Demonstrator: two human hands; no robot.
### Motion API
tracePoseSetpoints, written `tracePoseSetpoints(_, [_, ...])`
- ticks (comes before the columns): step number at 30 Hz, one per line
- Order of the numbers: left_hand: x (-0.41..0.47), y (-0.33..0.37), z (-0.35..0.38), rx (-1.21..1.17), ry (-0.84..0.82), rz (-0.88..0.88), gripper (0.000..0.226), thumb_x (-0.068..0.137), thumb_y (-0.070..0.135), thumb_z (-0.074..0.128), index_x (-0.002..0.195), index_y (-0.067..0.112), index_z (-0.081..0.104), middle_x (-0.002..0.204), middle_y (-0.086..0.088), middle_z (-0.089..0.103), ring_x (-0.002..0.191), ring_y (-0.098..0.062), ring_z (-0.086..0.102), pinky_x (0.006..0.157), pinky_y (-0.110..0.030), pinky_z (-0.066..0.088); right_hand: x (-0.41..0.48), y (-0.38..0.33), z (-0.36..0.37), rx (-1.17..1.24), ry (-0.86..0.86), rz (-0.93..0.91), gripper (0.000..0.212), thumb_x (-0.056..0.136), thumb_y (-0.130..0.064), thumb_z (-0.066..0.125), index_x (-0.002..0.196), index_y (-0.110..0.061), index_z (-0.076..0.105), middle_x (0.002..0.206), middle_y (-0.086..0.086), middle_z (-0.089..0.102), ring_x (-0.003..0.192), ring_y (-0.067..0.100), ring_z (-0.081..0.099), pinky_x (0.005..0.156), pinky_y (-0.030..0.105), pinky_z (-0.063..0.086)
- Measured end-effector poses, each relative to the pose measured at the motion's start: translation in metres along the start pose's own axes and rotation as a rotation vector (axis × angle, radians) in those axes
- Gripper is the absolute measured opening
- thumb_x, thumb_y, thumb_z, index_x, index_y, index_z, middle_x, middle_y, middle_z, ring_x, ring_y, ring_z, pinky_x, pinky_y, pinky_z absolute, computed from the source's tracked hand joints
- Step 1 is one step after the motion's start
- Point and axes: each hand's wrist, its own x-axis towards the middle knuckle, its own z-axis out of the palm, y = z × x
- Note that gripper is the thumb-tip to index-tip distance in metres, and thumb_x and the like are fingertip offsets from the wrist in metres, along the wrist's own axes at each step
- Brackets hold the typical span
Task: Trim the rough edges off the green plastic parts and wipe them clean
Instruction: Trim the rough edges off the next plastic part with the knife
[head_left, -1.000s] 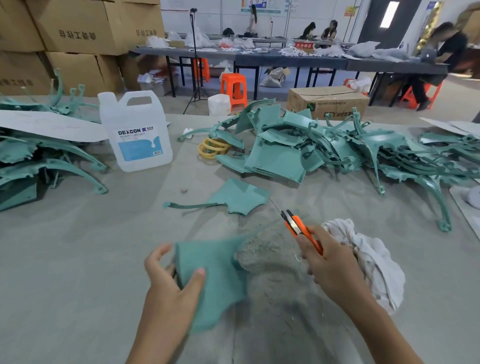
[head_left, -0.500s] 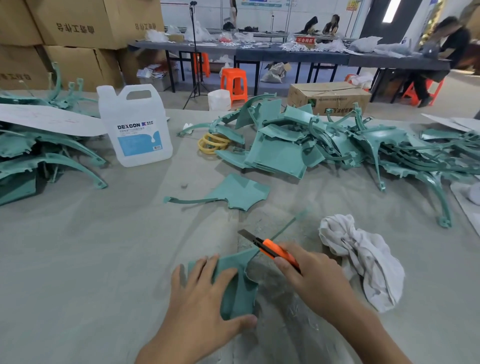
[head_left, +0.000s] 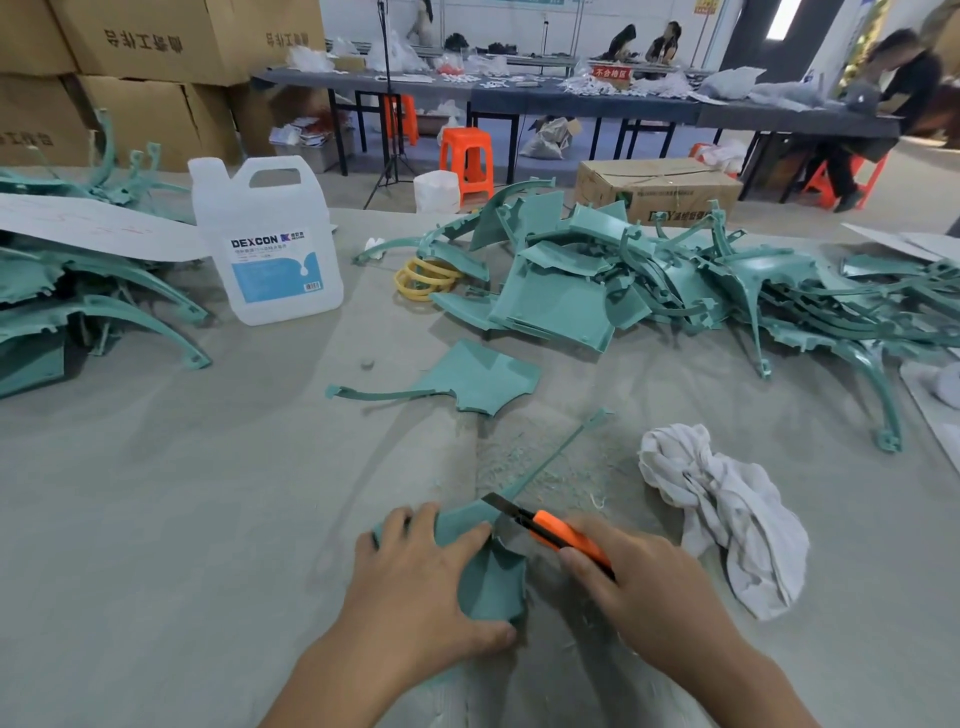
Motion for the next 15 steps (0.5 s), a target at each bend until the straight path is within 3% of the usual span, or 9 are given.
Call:
tracePoseSetpoints(5, [0.003,0.015,-0.012,-0.015,-0.026,-0.046,0.095,0.051,0.089,0.04,0.138,0.052,0.033,0.132,0.002,0.038,0.12,-0.024,0.025,0.098,-0.047,0.026,0.001,0.003,0.002,0.017,0.013,-0.003,0.038,0.097,-0.065,0.04,0.132,-0.051,0.04,0.091,-0.011,0.068,0.087,0.015,0.066,0.07,0.035,0.051])
tracePoseSetpoints(9, [0.007,0.017,-0.024,-0.002,-0.094,-0.037,0.092,0.049,0.093,0.041,0.132,0.052,0.042,0.111,0.001,0.036,0.106,-0.023,0.025,0.096,-0.048,0.026,0.014,0.014,0.005,-0.05,0.09,0.039,0.035,0.098,-0.063,0.041,0.129,-0.049,0.048,0.092,-0.009,0.07,0.086,0.017,0.069,0.065,0.034,0.048])
tracePoseSetpoints(15, [0.009,0.022,-0.04,0.023,-0.243,-0.024,0.098,0.051,0.093,0.043,0.139,0.051,0.042,0.121,-0.003,0.041,0.112,-0.027,0.029,0.097,-0.045,0.029,0.047,0.037,-0.011,-0.28,0.3,0.093,0.036,0.103,-0.058,0.034,0.124,-0.044,0.059,0.092,-0.008,0.067,0.075,0.02,0.068,0.053,0.03,0.039])
